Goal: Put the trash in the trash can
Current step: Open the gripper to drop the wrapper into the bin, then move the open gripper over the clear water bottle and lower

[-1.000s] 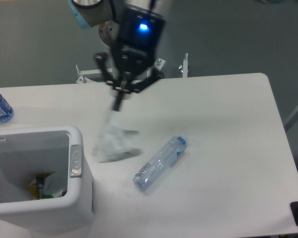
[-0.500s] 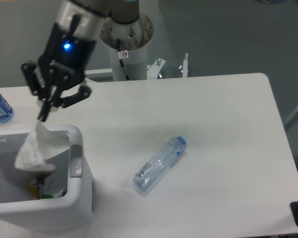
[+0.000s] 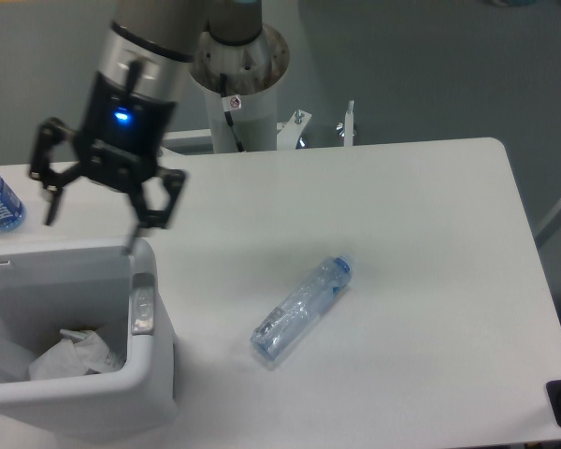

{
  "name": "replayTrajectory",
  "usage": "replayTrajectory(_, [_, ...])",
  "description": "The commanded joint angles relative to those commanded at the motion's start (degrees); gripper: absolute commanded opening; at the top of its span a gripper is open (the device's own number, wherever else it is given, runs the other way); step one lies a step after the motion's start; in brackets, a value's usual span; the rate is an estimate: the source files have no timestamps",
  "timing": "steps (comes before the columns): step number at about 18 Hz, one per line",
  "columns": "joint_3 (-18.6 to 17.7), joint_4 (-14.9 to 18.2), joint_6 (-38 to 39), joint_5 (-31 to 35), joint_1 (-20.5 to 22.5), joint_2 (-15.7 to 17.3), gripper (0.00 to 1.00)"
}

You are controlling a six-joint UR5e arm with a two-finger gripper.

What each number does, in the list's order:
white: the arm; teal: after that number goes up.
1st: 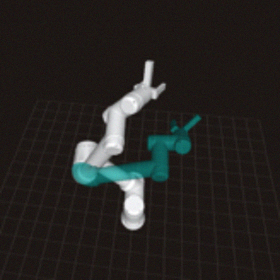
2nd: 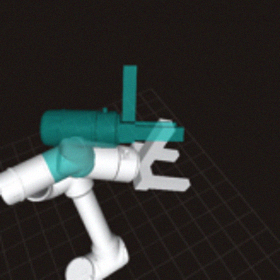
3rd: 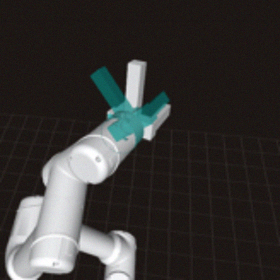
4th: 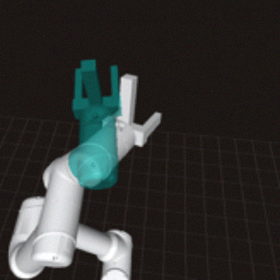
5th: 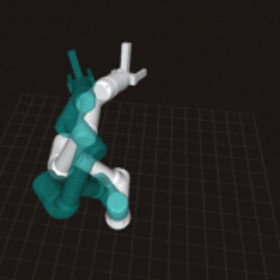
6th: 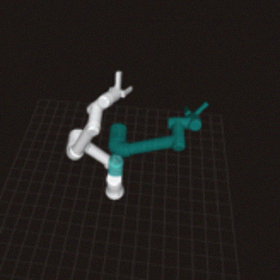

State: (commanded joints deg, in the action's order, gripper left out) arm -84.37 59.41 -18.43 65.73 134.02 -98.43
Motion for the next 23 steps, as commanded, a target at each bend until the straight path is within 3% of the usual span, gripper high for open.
replayTrajectory(5, [-6.68,0.09,-17.22,9.23,5.98,-0.44,1.0])
replayTrajectory(10, [-13.62,-0.44,-26.64,16.52,7.31,-3.07,1.0])
replayTrajectory(16, [-15.13,-0.61,-36.05,23.57,6.78,-10.37,1.0])
replayTrajectory(23, [-17.23,-9.48,-36.76,23.84,5.91,-16.35,1.0])
